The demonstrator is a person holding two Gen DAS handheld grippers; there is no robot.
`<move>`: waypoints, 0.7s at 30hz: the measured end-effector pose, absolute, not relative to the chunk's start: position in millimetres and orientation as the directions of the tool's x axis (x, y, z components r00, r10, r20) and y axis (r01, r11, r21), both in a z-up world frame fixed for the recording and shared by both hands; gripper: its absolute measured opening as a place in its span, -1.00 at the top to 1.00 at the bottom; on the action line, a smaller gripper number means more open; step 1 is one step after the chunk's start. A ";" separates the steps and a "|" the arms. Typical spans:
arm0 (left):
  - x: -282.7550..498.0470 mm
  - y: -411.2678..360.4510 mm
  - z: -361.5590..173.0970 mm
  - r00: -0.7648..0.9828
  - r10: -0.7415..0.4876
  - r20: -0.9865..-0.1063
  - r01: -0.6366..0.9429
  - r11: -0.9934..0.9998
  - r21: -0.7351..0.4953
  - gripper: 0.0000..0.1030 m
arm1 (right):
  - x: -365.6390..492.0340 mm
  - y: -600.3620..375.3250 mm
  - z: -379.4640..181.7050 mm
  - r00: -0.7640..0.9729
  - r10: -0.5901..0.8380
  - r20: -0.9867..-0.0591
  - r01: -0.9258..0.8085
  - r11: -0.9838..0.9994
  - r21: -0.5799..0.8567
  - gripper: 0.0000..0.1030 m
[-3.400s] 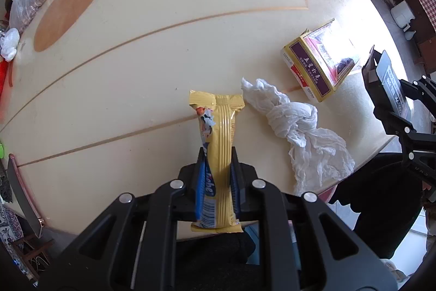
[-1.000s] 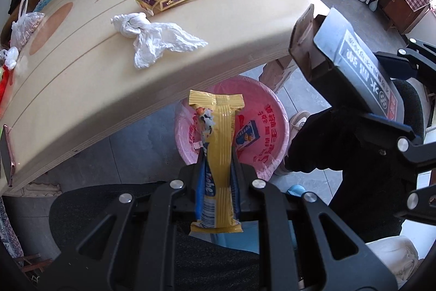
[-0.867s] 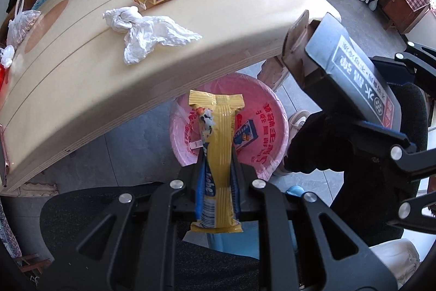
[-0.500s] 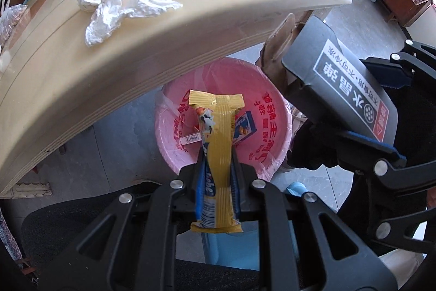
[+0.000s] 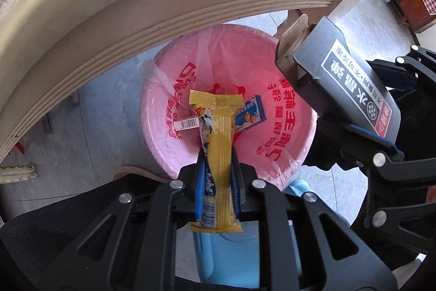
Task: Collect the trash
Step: 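Carry the snack wrapper in left tool while right tool carries the black box to the bin, then open left tool over the pink bin while right tool releases the black box into it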
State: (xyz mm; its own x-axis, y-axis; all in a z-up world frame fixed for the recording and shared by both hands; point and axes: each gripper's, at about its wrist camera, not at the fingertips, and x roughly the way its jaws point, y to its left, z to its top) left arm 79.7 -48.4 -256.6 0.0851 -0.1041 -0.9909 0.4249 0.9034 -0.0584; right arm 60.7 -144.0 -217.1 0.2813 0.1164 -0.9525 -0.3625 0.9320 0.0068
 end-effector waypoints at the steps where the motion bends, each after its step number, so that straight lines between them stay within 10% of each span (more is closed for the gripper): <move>1: 81.0 -47.4 -261.2 0.076 -0.098 -0.992 0.420 0.906 -0.057 0.68 | 62.9 -143.9 -222.9 0.268 0.119 -0.956 -0.362 0.932 0.015 -0.01; 21: 105.2 -61.7 -324.9 -0.092 -0.148 -0.985 0.372 0.912 -0.172 0.68 | 94.3 -149.2 -303.4 0.105 0.086 -0.991 -0.357 0.933 0.043 -0.01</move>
